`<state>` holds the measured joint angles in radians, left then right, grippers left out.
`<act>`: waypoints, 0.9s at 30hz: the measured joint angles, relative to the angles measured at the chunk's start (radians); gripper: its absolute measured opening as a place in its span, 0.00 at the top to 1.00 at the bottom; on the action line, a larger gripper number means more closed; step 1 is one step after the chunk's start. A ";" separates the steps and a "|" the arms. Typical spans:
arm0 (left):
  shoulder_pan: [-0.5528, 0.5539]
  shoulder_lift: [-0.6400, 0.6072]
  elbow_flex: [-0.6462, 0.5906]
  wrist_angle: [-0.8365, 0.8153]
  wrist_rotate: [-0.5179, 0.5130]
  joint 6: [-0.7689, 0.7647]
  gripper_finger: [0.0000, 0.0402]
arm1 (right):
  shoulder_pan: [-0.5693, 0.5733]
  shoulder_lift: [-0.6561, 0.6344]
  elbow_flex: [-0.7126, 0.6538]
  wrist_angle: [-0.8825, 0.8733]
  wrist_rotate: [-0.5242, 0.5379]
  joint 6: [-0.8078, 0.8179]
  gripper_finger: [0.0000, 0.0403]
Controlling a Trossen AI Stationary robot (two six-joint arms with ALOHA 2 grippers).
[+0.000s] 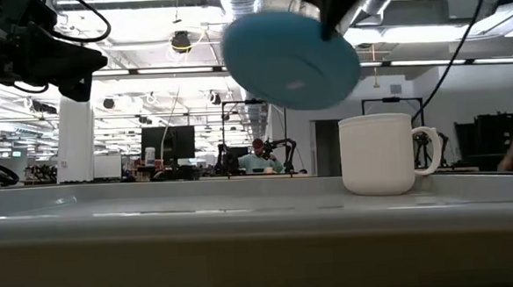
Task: Set up tray
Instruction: Put the blue plate on the gray serving tray to the bottom of the white mug
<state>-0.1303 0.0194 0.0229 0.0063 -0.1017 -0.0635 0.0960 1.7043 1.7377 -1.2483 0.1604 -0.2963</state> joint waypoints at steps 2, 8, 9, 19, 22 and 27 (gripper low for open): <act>0.000 0.000 0.000 0.000 0.000 0.000 0.90 | 0.030 0.033 0.063 -0.004 0.002 -0.001 1.00; 0.000 0.000 0.000 0.000 0.000 0.000 0.90 | 0.131 0.132 0.255 -0.042 -0.015 0.012 1.00; 0.000 0.000 0.000 0.000 0.000 0.000 0.90 | 0.148 0.149 0.282 -0.043 -0.028 0.019 1.00; 0.000 0.000 0.000 0.000 0.000 0.000 0.90 | 0.309 0.324 0.383 -0.083 -0.130 0.269 1.00; 0.000 0.000 0.000 0.000 0.000 0.000 0.90 | 0.361 0.377 0.383 -0.082 -0.186 0.344 1.00; 0.000 0.000 0.000 0.000 0.000 0.000 0.90 | 0.442 0.445 0.382 -0.063 -0.248 0.473 1.00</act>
<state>-0.1300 0.0196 0.0227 0.0063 -0.1017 -0.0638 0.5379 2.1491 2.1199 -1.3114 -0.0878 0.1762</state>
